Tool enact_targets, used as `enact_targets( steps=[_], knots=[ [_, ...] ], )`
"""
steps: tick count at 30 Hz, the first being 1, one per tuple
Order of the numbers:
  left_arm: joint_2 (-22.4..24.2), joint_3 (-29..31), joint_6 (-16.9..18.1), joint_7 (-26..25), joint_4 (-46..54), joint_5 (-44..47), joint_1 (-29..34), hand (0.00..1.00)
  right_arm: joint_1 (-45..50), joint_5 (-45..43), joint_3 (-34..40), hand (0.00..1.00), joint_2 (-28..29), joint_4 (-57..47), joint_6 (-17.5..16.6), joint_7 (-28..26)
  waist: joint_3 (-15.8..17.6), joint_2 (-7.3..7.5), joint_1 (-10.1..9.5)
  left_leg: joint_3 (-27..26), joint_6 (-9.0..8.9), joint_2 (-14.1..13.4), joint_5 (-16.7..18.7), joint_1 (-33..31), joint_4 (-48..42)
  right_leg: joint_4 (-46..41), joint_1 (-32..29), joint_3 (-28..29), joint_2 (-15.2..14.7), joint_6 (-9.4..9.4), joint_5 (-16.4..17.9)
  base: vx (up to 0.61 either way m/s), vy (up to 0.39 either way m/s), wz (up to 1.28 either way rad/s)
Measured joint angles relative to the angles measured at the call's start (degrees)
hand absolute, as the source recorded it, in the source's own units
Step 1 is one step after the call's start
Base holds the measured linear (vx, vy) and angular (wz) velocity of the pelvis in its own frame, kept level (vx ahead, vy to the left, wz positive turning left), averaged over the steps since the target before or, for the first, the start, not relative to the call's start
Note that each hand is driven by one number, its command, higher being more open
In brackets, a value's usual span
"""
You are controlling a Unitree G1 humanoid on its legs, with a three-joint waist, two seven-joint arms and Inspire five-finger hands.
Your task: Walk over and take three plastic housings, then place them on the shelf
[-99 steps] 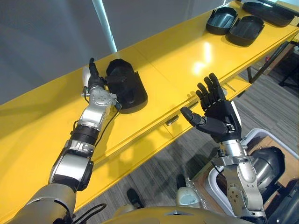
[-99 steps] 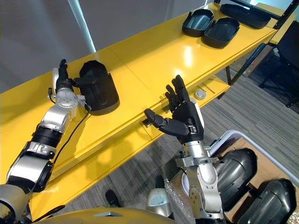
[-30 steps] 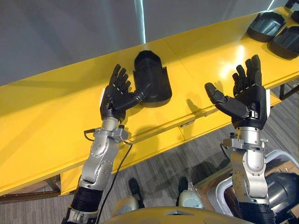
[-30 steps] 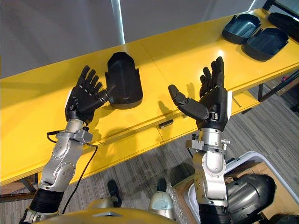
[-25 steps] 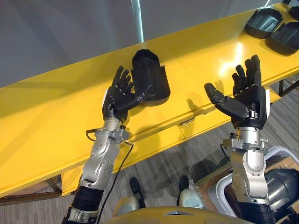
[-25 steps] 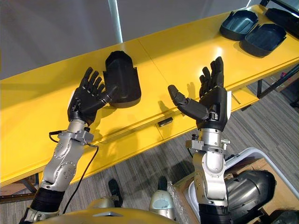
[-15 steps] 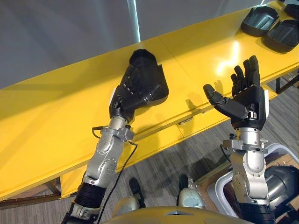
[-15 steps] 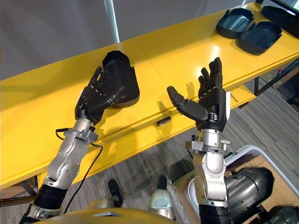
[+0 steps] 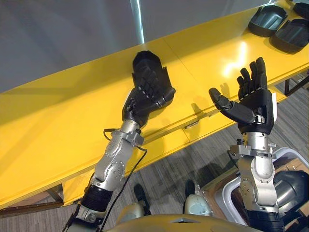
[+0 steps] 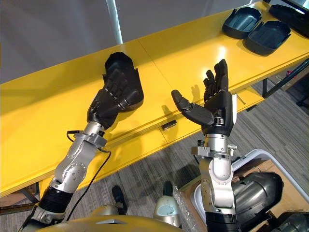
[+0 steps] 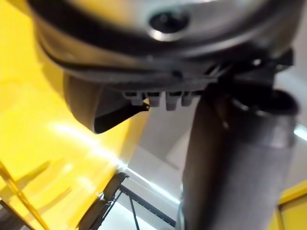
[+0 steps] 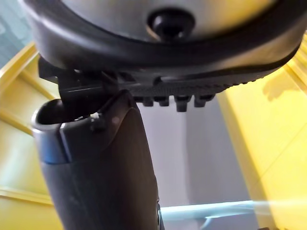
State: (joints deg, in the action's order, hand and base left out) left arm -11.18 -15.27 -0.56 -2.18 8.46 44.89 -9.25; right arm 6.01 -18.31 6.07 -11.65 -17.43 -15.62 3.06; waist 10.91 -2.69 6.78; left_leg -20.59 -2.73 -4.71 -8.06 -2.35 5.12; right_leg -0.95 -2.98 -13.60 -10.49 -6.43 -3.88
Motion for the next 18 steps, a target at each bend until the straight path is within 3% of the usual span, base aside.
enact_targets(
  steps=[11, 18],
  knots=[
    [0.84, -2.12, -0.94, -0.09, -1.55, 6.64, -2.73, 1.0, 0.0, 0.01, -1.13, 1.0, 0.0, 1.76, 0.0, 0.04, 0.55, 0.24, -0.08, -0.96, -0.02, -0.02, 0.22, 0.88, 0.01, -0.2, 0.06, 1.08, 0.02, 0.0, 0.01, 0.0, 0.0, -0.04],
    [1.38, -2.58, -0.94, -0.44, -3.09, 7.12, -5.24, 1.0, 0.22, -0.01, -2.17, 1.0, 0.0, 1.76, 0.0, 0.04, 1.35, 0.18, 1.29, -1.18, 0.07, 0.04, 0.26, 0.96, 0.01, -0.26, -0.01, 1.34, -0.04, -0.13, -0.08, 0.0, 0.001, -0.02]
  ],
)
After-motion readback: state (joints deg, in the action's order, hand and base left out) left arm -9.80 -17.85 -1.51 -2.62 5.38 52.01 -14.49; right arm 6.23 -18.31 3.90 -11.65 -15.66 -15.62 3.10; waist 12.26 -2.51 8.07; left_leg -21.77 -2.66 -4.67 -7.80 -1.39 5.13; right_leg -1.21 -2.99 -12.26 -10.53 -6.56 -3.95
